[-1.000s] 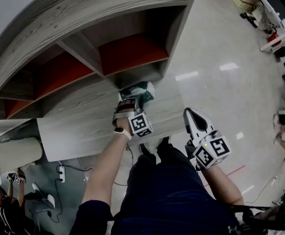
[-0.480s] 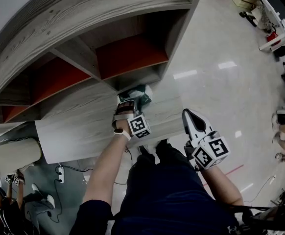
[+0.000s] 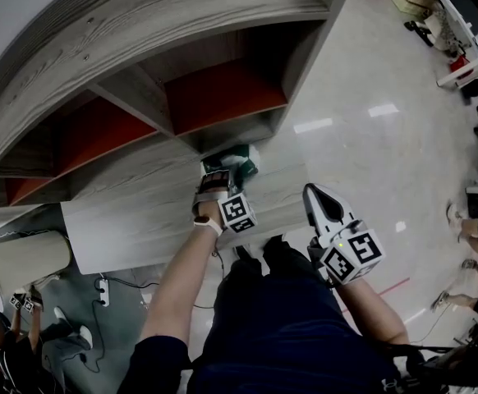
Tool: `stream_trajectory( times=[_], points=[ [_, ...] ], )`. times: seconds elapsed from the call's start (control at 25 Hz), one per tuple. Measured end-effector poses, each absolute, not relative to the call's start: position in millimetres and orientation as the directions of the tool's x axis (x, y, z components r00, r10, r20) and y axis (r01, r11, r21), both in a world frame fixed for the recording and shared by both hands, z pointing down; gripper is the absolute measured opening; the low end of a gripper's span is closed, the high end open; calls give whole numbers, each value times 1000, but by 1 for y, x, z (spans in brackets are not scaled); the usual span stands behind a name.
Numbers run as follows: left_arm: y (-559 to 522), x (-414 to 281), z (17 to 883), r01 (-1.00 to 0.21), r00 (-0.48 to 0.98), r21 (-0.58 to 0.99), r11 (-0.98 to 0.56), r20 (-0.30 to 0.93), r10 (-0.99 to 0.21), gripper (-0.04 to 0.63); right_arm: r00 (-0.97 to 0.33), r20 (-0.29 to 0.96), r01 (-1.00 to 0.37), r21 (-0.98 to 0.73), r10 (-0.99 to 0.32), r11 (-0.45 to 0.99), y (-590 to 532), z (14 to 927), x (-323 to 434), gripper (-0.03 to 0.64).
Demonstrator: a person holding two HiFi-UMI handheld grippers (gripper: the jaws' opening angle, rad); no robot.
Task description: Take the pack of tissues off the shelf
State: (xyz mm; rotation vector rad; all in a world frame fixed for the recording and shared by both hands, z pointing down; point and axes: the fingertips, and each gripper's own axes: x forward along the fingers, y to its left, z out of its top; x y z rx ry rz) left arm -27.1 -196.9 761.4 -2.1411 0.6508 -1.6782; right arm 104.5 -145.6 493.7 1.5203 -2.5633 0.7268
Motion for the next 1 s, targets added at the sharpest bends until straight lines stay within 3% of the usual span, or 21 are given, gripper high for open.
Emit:
stream_trajectory(
  times=[0.12,0.32,0.88,1.0],
  points=[
    [-194,-28,758,-138,198,-532,-835,811,-550,271,-510,291,-843,-358,-809,403,-145,491,102,11],
    [-194,-31,733,-190,218,-576,-795,765,-606,296,-514,278,-840,-354,-812,411,-145,487,100,11],
    [-181,-50,634,-410,267,-598,-689,644,-717,292,-526,209,-836,-307,-824,455,-145,459,91,11],
    [-177,-53,597,-515,298,-553,-655,601,-741,236,-539,193,-829,-295,-820,475,-142,452,85,11]
  ],
)
